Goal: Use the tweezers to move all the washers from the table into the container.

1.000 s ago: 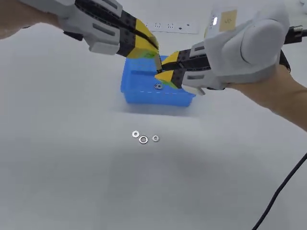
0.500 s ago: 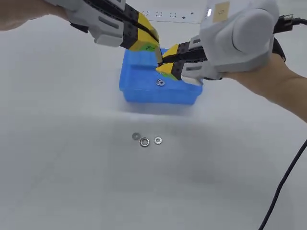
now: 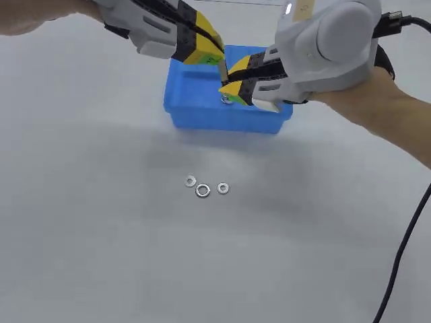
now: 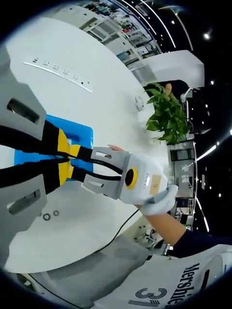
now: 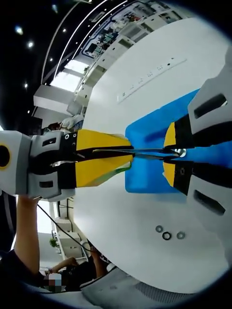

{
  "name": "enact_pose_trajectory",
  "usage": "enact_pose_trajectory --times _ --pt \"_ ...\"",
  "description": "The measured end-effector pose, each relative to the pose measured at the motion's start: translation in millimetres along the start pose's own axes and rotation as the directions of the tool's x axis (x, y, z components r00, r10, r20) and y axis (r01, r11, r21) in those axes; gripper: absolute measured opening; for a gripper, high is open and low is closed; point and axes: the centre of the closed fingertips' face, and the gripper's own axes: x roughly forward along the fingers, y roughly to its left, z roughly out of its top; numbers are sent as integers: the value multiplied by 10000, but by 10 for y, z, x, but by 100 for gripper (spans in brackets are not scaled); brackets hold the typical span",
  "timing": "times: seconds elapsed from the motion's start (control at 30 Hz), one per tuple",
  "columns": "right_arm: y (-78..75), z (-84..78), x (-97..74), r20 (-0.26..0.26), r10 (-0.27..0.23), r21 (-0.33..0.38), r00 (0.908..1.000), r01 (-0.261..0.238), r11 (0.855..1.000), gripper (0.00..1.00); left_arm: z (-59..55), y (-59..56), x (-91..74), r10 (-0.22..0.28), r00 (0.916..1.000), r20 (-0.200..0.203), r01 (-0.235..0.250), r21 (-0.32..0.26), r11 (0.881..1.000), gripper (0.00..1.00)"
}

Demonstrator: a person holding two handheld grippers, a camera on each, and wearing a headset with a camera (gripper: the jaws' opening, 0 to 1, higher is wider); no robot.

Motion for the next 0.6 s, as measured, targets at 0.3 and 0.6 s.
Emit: enact_pose_trajectory --times 0.3,0.6 --pt "26 -39 24 -113 -3 79 9999 4 10000 10 -22 -16 32 -101 9999 -16 100 -102 9999 6" --pt "20 -74 25 -301 -42 101 9995 45 9999 10 -44 -15 64 -114 9999 -55 114 -159 9998 6"
